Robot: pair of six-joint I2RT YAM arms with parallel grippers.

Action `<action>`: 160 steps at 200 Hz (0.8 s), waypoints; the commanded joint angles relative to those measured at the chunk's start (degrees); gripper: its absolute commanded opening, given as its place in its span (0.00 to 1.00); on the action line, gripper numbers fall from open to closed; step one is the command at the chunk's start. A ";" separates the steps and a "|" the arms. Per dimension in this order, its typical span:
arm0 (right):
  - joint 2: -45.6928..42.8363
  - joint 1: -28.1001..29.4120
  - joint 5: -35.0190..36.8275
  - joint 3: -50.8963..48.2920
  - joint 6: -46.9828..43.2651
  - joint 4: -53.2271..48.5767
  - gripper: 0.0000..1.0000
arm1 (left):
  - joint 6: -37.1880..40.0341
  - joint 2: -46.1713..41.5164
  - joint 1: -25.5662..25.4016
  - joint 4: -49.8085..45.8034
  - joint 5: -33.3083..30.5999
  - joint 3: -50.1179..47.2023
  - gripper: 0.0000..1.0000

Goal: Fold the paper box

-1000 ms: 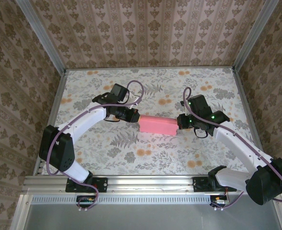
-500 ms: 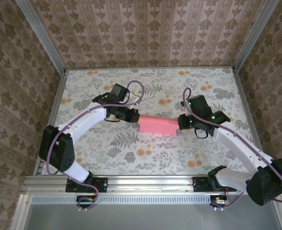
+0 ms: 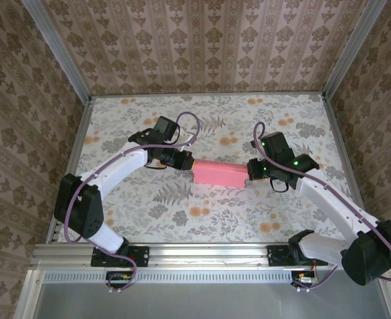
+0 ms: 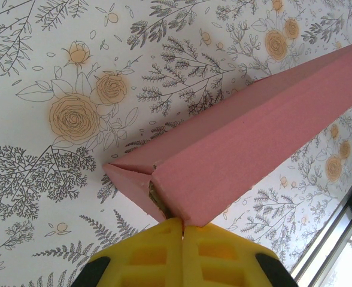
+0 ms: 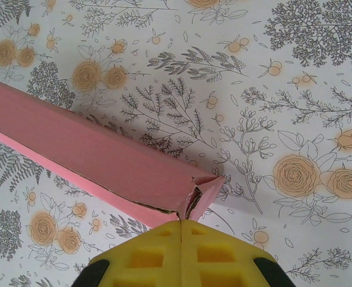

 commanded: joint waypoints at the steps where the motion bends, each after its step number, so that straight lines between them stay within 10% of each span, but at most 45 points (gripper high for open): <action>1: -0.91 0.27 2.07 0.87 -1.37 -4.06 0.01 | 0.80 0.65 -0.76 -4.13 -1.96 -1.35 0.00; 160: 0.66 0.85 0.78 3.62 -2.29 -4.30 0.00 | 0.53 1.22 -1.63 -4.31 -2.75 -0.94 0.00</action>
